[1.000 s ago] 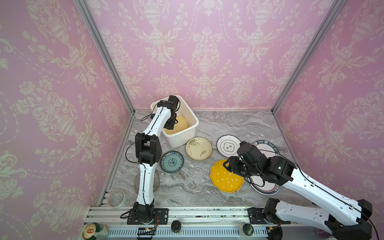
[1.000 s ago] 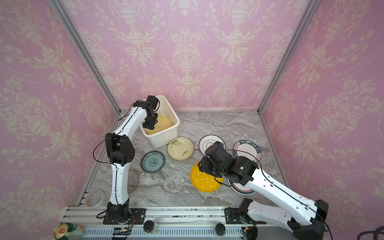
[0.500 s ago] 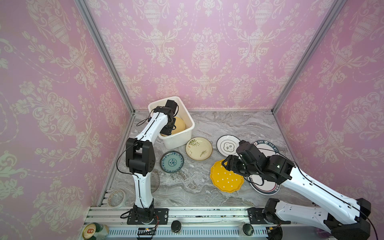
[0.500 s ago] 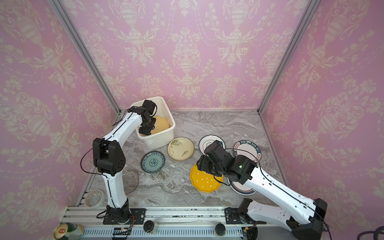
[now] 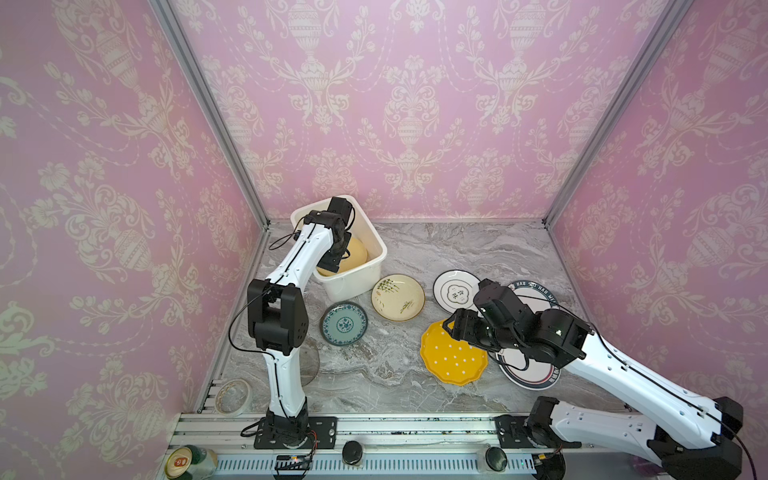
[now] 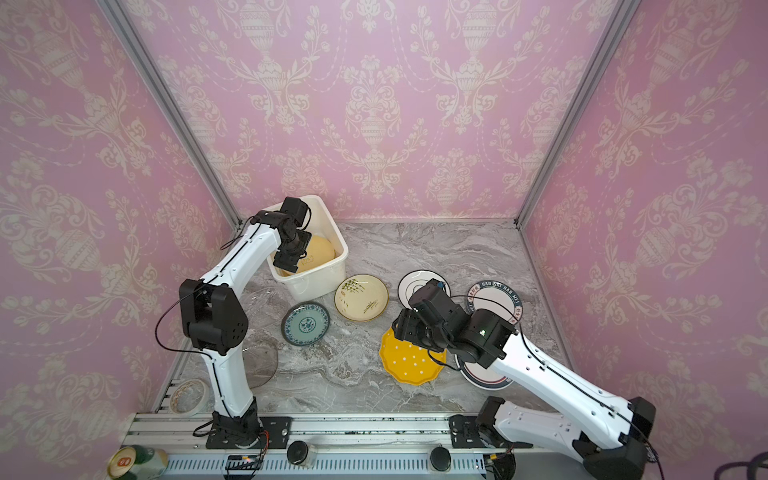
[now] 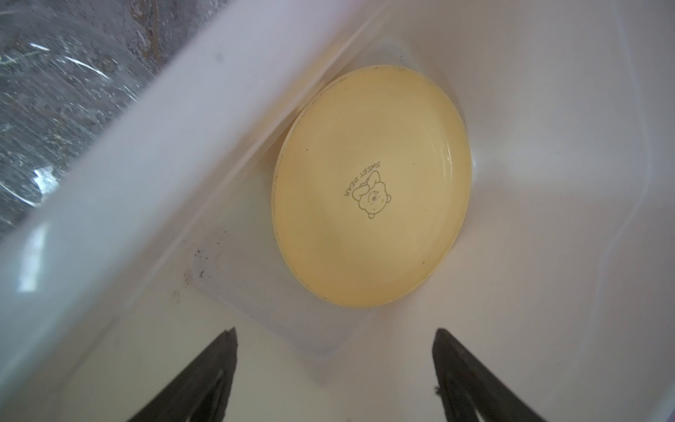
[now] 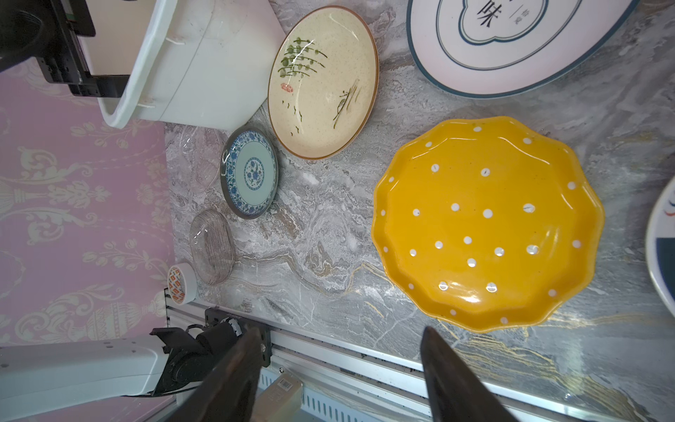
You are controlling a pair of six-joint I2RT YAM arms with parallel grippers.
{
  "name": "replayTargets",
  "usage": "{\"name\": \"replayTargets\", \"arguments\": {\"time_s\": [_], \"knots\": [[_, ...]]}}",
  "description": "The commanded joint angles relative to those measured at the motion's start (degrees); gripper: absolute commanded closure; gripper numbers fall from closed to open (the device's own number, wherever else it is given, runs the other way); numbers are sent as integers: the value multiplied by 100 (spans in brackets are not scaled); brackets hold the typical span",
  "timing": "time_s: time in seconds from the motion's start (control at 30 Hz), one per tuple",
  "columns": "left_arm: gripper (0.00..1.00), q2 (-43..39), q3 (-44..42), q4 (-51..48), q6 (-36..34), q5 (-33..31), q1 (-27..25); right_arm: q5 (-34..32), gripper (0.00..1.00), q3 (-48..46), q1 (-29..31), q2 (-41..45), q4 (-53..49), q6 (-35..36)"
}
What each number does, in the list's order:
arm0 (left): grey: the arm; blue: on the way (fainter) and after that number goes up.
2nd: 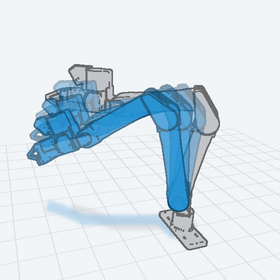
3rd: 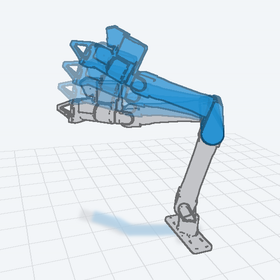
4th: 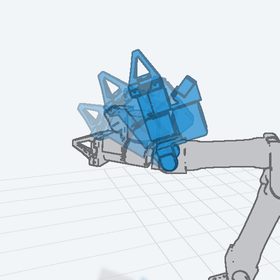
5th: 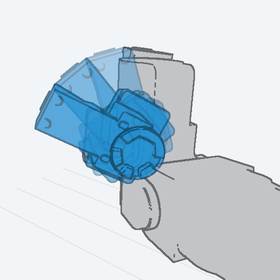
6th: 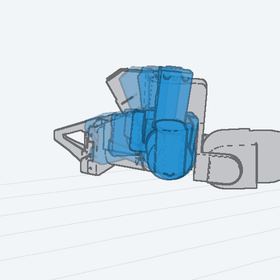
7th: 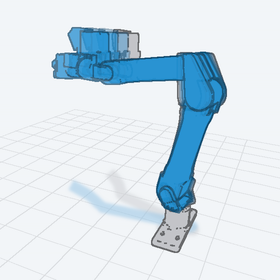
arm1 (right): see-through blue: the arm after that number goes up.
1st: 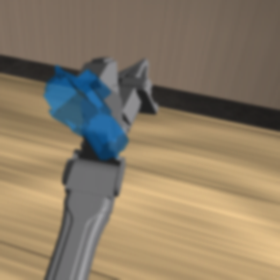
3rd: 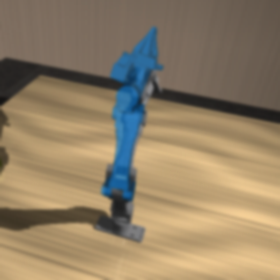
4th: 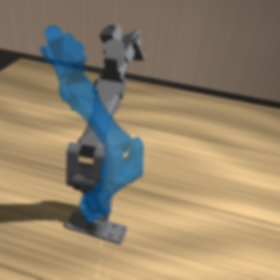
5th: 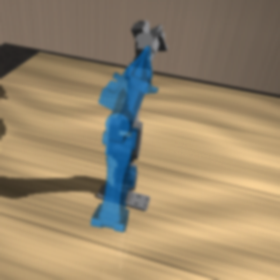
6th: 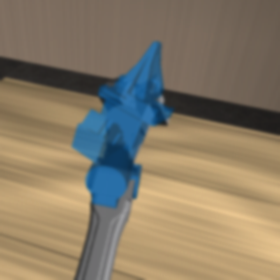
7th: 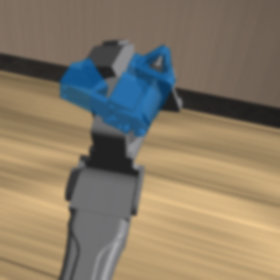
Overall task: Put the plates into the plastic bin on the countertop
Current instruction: 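Lift the left gripper out of the bin and move both grippers toward the dotted plate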
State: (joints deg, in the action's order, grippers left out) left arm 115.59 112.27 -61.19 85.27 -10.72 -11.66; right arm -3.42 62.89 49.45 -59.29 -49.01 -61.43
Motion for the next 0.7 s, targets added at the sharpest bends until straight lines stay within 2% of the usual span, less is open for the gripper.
{"name": "replayTargets", "arguments": {"time_s": [0.0,0.23,0.37,0.5,0.67], "knots": [[11,494,897,-1163,-464,58,59,-95,30,208,-47,-108,-104,115],[4,1492,3529,-2886,-893,-378,59,-71,30,230,-66,-143,-86,165],[1,1757,4751,-3327,-1201,-511,65,-107,30,320,-115,-139,-274,284],[1,1406,4668,-3077,-1929,-319,71,-210,30,146,-258,-9,-469,415],[1,743,4019,-2417,-3863,379,-36,-191,30,-326,-618,271,-430,589]]}}
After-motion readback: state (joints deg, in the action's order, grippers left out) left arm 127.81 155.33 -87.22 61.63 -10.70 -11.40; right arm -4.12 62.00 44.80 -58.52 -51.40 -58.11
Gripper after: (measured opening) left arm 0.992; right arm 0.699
